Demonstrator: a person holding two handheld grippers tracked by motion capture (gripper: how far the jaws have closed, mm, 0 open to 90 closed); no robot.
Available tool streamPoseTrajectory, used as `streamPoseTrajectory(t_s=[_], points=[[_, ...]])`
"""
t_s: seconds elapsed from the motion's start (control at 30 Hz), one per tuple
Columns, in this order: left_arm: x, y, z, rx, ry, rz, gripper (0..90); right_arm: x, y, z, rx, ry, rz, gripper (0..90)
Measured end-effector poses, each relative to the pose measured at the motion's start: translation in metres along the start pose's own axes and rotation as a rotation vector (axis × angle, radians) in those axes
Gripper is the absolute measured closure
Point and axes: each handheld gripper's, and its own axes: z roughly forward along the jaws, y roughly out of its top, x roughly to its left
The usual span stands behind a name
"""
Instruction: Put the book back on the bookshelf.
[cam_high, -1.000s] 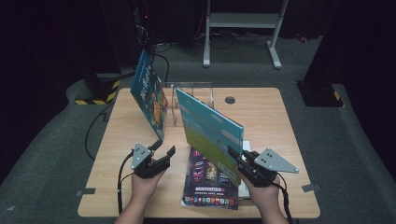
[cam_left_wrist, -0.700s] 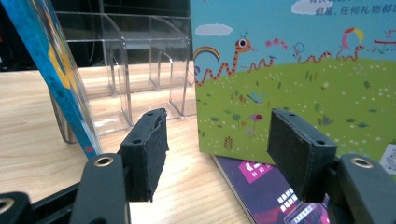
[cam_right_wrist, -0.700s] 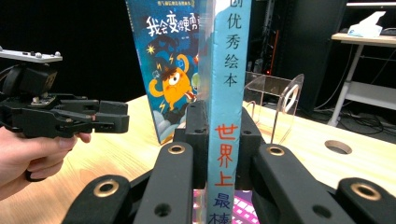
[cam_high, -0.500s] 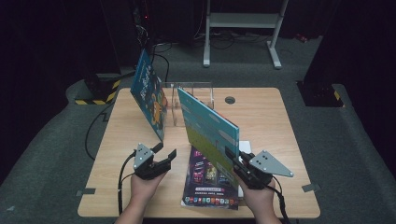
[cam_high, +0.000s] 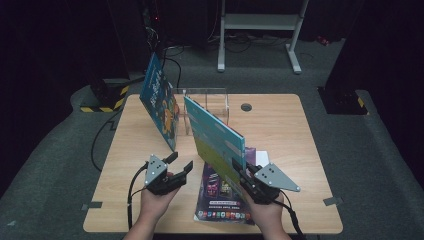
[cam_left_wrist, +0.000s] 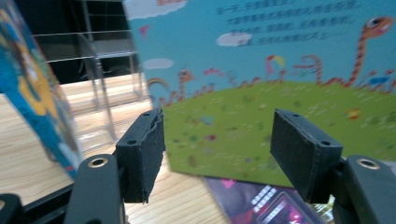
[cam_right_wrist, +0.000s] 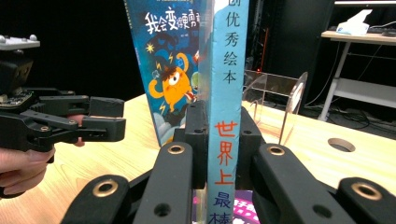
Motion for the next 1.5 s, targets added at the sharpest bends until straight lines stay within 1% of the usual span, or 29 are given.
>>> streamPoseTrajectory(t_s=[0.1,0.17,0.2,0.23,0.3,0.4,0.47,0.53,0.6,0.63,0.67,0.73,0.83,0.9,1.0,1.03,1.07,1.13,1.2,1.27,1.33,1.4,1.43,1.5], points=[[-0.005,0.002,0.002,-0.003,-0.005,0.006,36.3,0.005,-0.003,0.001,-0.006,-0.009,0.006,80.5],[-0.011,0.004,0.002,-0.010,0.002,0.023,41.1,0.007,-0.004,0.001,-0.004,-0.008,0.003,80.4],[-0.015,0.005,0.003,-0.010,0.015,0.042,44.6,0.008,-0.005,0.001,-0.004,-0.007,0.013,80.2],[-0.017,0.006,0.003,-0.011,0.022,0.053,48.2,0.010,-0.005,0.002,-0.004,-0.003,0.008,80.0],[-0.020,0.007,0.004,-0.011,0.035,0.067,50.4,0.012,-0.007,0.003,-0.002,0.005,0.007,79.4],[-0.022,0.007,0.009,-0.002,0.042,0.056,51.1,0.017,-0.009,0.005,-0.001,0.014,0.014,78.8],[-0.023,0.005,0.013,0.008,0.042,0.059,52.3,0.020,-0.010,0.005,0.001,0.019,0.019,78.2],[-0.025,0.003,0.019,0.020,0.049,0.064,52.9,0.021,-0.011,0.006,0.002,0.035,0.025,77.3],[-0.025,0.002,0.023,0.013,0.055,0.067,55.4,0.023,-0.011,0.005,0.005,0.041,0.032,76.6],[-0.025,0.001,0.025,0.010,0.061,0.071,57.8,0.024,-0.012,0.005,0.002,0.053,0.039,75.9],[-0.023,0.001,0.028,0.012,0.069,0.068,58.5,0.024,-0.012,0.005,0.002,0.061,0.046,75.6],[-0.021,0.000,0.032,0.021,0.070,0.052,58.8,0.026,-0.013,0.006,-0.003,0.068,0.043,75.3],[-0.019,0.001,0.034,0.017,0.070,0.039,59.1,0.028,-0.013,0.006,-0.005,0.072,0.039,75.0],[-0.019,0.001,0.035,0.013,0.067,0.034,59.0,0.028,-0.014,0.006,-0.005,0.083,0.046,74.5],[-0.020,0.002,0.038,0.014,0.062,0.040,58.8,0.029,-0.015,0.006,-0.006,0.096,0.054,73.9],[-0.021,0.002,0.038,0.013,0.067,0.042,59.0,0.030,-0.015,0.006,-0.006,0.098,0.053,73.9],[-0.021,0.002,0.039,0.012,0.062,0.039,58.8,0.030,-0.015,0.006,-0.007,0.092,0.050,73.9],[-0.021,0.002,0.040,0.012,0.060,0.040,58.9,0.028,-0.016,0.006,-0.010,0.095,0.059,73.7],[-0.021,0.002,0.041,0.014,0.060,0.039,58.8,0.028,-0.016,0.006,-0.011,0.099,0.053,72.9],[-0.020,0.002,0.043,0.019,0.064,0.037,58.6,0.029,-0.018,0.005,-0.006,0.116,0.050,71.0],[-0.020,0.002,0.044,0.022,0.060,0.032,58.4,0.032,-0.020,0.006,0.004,0.131,0.024,68.4],[-0.019,0.001,0.045,0.023,0.056,0.022,57.9,0.033,-0.021,0.007,0.007,0.136,0.028,67.1],[-0.018,0.001,0.046,0.023,0.055,0.021,57.9,0.033,-0.022,0.008,0.007,0.141,0.037,66.6],[-0.017,0.001,0.046,0.025,0.055,0.020,57.9,0.032,-0.023,0.009,0.007,0.151,0.037,65.6]])
